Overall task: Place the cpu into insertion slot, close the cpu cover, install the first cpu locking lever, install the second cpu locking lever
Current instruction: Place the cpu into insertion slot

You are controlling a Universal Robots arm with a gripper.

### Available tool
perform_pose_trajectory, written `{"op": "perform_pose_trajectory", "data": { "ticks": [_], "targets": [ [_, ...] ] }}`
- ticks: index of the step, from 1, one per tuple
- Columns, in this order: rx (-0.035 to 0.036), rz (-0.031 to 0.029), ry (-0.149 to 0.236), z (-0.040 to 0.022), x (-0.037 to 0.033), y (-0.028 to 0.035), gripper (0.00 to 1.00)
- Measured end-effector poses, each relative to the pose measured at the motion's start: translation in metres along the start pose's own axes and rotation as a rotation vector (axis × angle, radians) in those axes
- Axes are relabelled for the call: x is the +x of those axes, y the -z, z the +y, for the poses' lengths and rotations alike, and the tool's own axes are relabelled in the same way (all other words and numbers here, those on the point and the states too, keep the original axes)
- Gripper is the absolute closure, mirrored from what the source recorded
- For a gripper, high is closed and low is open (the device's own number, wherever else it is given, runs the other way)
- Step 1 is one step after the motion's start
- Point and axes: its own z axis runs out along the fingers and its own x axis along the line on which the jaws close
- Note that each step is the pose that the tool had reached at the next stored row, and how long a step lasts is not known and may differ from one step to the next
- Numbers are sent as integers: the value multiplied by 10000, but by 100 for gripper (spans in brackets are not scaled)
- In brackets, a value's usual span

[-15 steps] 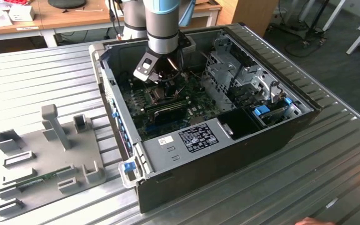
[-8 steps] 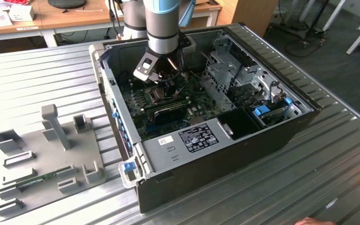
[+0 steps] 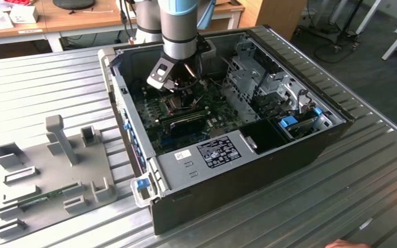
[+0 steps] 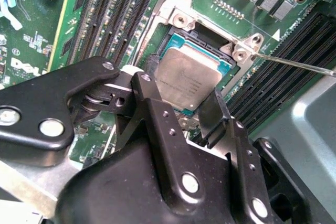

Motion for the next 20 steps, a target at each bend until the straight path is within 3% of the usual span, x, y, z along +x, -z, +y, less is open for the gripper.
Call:
{"op": "perform_pose_trajectory", "data": {
  "ticks": [20],
  "targets": [
    [3,-5,0,-7,-3,-21,46]
  ]
}}
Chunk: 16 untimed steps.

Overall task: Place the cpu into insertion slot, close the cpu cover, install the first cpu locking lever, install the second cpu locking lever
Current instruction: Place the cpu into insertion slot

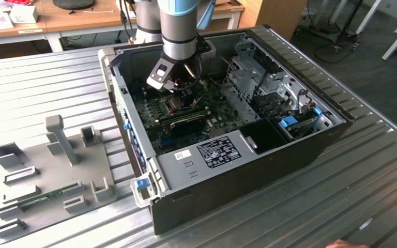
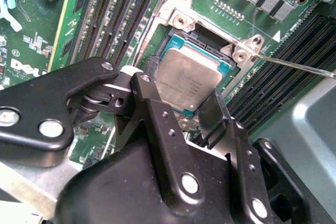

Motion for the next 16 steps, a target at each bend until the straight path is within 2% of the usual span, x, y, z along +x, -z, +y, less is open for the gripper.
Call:
{"op": "perform_pose_trajectory", "data": {
  "ticks": [14,15,16],
  "targets": [
    [-11,12,-1,1,2,-7,45],
    [-8,12,1,1,2,-7,40],
    [-6,10,1,1,2,-6,40]
  ]
}}
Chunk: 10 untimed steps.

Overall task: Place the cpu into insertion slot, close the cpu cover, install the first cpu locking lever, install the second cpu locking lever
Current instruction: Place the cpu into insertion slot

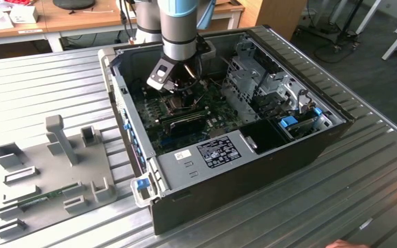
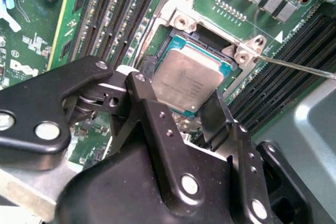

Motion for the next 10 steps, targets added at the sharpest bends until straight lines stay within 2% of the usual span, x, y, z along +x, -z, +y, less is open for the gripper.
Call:
{"op": "perform_pose_trajectory", "data": {
  "ticks": [6,10],
  "targets": [
    [-1,0,-1,1,1,10,40],
    [3,-4,-1,6,3,72,40]
  ]
}}
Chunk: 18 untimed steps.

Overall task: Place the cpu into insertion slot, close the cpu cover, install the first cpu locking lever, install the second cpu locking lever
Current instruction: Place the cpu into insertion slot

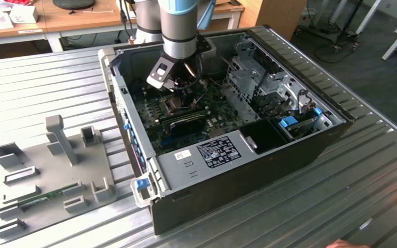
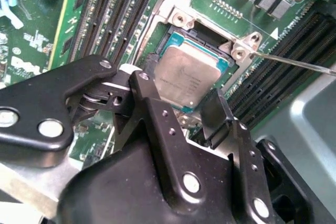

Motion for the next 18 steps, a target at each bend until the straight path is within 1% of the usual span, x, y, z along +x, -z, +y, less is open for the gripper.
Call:
{"op": "perform_pose_trajectory", "data": {
  "ticks": [3,10,12,14,18],
  "targets": [
    [0,-1,0,5,2,60,40],
    [0,-1,0,21,9,228,40],
    [0,0,0,25,11,265,40],
    [1,-1,0,26,12,286,40],
    [-1,1,0,27,12,286,40]
  ]
}}
